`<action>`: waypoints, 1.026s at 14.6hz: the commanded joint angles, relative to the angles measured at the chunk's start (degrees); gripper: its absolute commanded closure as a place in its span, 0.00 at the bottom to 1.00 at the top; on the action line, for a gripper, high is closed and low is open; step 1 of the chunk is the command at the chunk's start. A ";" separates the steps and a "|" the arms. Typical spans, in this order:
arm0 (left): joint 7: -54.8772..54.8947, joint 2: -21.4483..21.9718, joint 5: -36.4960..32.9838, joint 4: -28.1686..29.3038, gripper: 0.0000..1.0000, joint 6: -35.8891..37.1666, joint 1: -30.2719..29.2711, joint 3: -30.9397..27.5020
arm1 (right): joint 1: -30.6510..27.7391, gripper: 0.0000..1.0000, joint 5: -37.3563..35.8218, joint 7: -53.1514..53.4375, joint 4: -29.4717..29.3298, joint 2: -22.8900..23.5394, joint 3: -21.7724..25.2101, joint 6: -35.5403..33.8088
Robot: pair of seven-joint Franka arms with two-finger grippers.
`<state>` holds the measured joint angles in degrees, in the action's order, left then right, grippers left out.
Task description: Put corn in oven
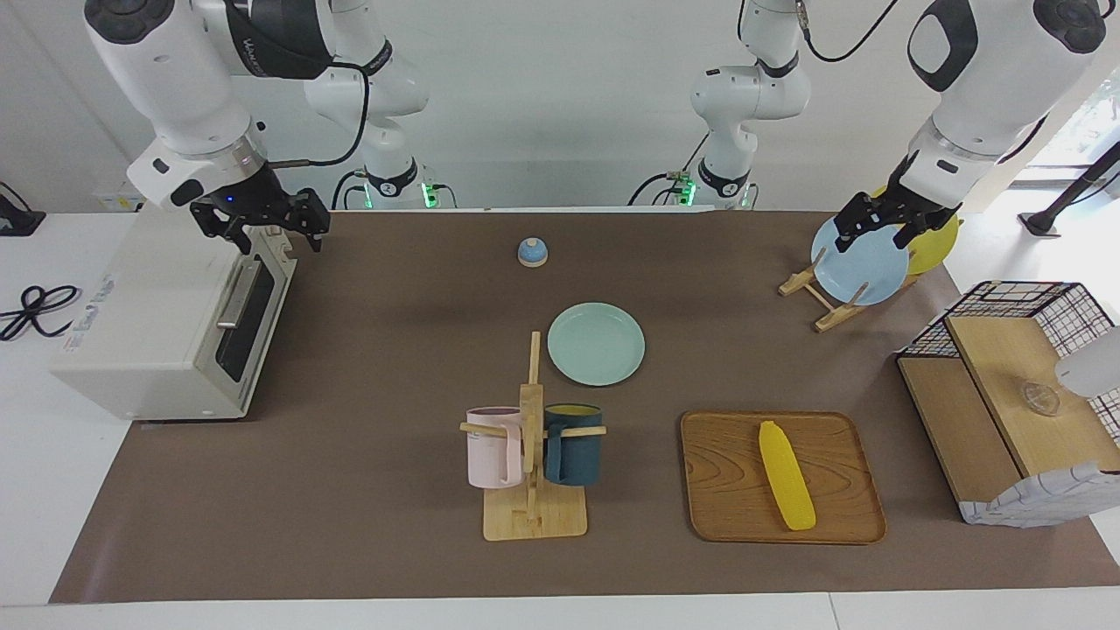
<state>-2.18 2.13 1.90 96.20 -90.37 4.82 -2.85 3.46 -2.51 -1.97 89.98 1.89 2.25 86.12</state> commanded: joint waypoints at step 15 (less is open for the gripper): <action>-0.46 -6.23 0.64 -2.48 0.00 -6.91 0.02 0.48 | -9.60 1.00 -1.18 -8.23 22.95 -8.92 0.56 17.23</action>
<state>-2.19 0.44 1.99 96.29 -95.39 4.82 -2.74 -4.40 -2.95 -9.55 106.85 -3.58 3.01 100.00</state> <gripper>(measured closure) 0.000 0.841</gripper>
